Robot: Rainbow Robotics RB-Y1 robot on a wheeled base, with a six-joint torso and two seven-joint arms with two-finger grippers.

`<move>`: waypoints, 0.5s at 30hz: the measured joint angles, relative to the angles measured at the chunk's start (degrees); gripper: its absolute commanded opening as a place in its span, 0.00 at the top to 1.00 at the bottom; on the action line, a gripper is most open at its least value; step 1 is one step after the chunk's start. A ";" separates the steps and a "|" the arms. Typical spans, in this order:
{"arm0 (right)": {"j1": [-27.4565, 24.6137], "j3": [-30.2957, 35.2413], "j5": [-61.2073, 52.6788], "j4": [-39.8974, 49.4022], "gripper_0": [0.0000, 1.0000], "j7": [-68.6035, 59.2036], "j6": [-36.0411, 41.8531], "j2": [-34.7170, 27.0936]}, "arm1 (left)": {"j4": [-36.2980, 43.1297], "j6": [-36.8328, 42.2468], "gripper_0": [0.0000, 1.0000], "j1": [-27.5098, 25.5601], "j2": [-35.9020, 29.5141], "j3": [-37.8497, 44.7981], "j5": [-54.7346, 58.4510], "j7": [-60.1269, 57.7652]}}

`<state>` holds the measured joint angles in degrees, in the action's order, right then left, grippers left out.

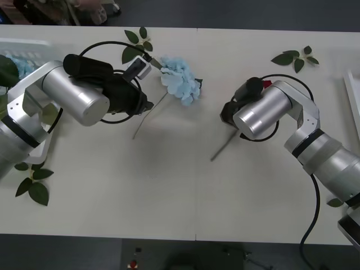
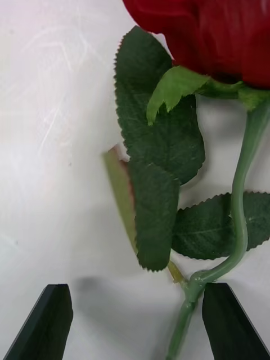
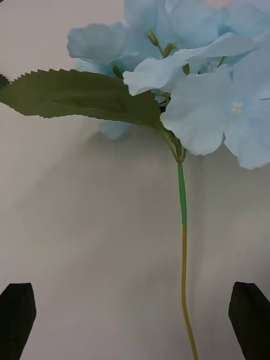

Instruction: Put the red flowers into the right box and the blue flowers into the left box

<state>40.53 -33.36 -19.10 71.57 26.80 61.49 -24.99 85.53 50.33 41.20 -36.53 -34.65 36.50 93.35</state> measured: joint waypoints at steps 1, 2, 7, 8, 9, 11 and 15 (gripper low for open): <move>0.05 0.02 0.31 -0.24 0.32 0.00 0.00 -0.04 | -1.66 -0.32 0.00 0.60 0.83 -0.13 -0.05 0.00; 0.04 0.02 0.47 -0.32 0.32 0.00 0.00 -0.06 | -3.63 -0.97 0.00 1.36 1.78 -0.36 -0.07 0.00; 0.03 0.04 0.49 -0.41 0.32 0.00 1.11 -0.81 | -14.37 -6.13 0.00 6.57 6.19 -4.48 -1.42 0.00; 0.03 0.10 0.50 -0.47 0.32 0.00 1.20 -1.09 | -16.66 -7.58 0.00 7.67 6.93 -5.67 -1.42 0.00; 0.03 0.24 0.52 -0.62 0.32 0.00 1.20 -1.31 | -18.60 -8.66 0.00 8.67 7.62 -6.86 -1.41 0.00; 0.04 1.02 0.53 -1.48 0.35 0.01 1.08 -1.44 | -21.86 -10.48 0.00 10.38 8.92 -8.87 -1.41 0.00; 0.07 2.58 0.61 -3.51 0.69 0.02 -0.37 -1.42 | -25.60 -12.88 0.00 12.12 10.89 -11.28 -1.40 0.00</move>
<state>40.60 -30.78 -18.49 68.06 26.82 61.12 -26.41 59.93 37.46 53.33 -25.64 -45.93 35.10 93.35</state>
